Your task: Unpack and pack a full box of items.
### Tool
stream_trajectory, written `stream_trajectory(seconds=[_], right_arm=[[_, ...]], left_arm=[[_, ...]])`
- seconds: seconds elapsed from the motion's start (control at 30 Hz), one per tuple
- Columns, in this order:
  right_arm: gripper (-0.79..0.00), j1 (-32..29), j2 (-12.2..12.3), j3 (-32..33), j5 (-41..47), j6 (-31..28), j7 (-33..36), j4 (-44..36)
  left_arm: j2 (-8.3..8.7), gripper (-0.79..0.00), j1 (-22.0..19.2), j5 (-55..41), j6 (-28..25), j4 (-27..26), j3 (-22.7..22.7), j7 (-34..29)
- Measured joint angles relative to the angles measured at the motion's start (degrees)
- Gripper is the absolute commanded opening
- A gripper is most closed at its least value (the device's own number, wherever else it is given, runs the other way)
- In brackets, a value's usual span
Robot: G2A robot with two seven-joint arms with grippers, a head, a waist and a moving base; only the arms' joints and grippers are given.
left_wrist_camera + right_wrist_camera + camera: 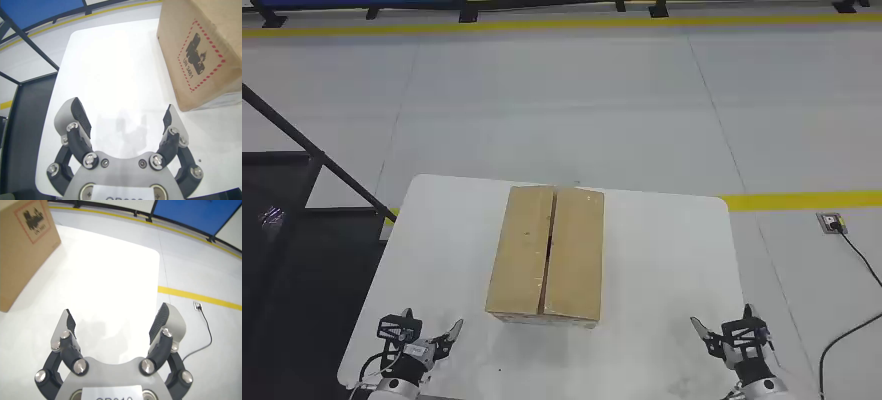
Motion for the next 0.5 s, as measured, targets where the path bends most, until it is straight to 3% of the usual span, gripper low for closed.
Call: stream_trajectory(seconds=[0.23,0.5], right_arm=[[0.0,1.97,-0.09,-4.08,-12.94,1.72,-1.19,-5.65],[0.0,5.5,-0.88,-10.54,-27.14,9.07,4.21,-10.37]], left_arm=[[-0.24,0.0,-3.78,-2.55,-3.58,4.05,0.59,5.14],[-1.14,0.0,-8.31,-5.32,-0.69,5.72,3.73,8.18]])
